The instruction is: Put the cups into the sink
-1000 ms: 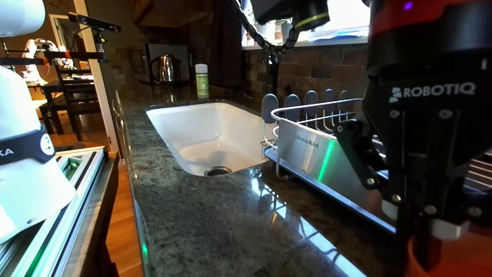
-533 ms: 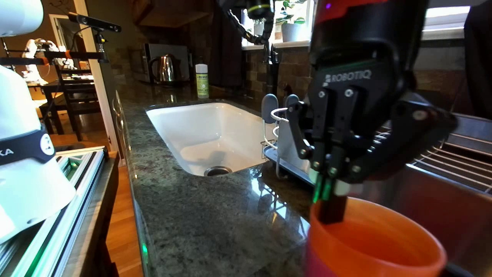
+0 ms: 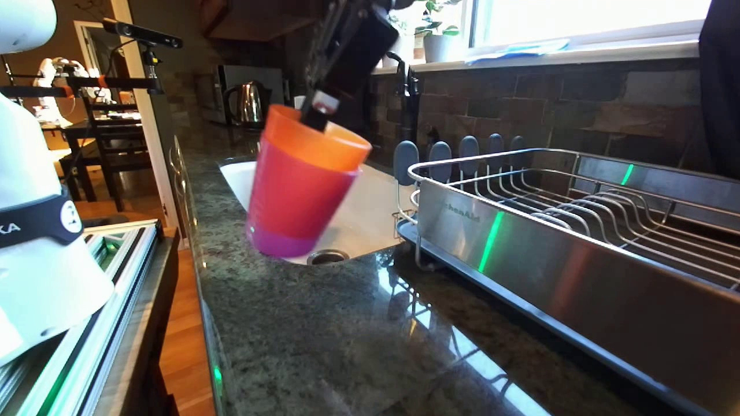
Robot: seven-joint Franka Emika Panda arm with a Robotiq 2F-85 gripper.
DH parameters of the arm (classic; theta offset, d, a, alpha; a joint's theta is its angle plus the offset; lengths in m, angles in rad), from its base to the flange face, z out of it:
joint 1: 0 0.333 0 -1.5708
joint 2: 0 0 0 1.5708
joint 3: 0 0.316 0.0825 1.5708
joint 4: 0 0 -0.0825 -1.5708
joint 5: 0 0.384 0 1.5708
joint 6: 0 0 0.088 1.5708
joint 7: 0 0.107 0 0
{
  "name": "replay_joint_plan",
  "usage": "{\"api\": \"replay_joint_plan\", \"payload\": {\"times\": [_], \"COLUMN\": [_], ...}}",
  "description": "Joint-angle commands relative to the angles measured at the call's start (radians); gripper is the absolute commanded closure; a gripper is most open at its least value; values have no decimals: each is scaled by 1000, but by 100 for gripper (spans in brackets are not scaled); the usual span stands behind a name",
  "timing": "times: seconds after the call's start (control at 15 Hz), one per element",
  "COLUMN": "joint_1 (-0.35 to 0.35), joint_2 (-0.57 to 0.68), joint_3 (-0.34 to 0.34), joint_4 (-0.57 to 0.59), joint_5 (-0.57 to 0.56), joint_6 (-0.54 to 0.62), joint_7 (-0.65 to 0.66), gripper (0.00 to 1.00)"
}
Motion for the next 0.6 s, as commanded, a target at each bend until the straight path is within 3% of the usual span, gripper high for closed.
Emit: {"api": "replay_joint_plan", "payload": {"times": [0.0, 0.2, 0.53], "joint_1": [74, 146, 270], "joint_2": [-196, -301, -443], "joint_3": [20, 35, 86], "joint_4": [-6, 3, -60], "joint_5": [154, 284, 375], "joint_6": [-253, -360, -349], "joint_7": [-73, -98, -186], "gripper": [99, 99, 99]}}
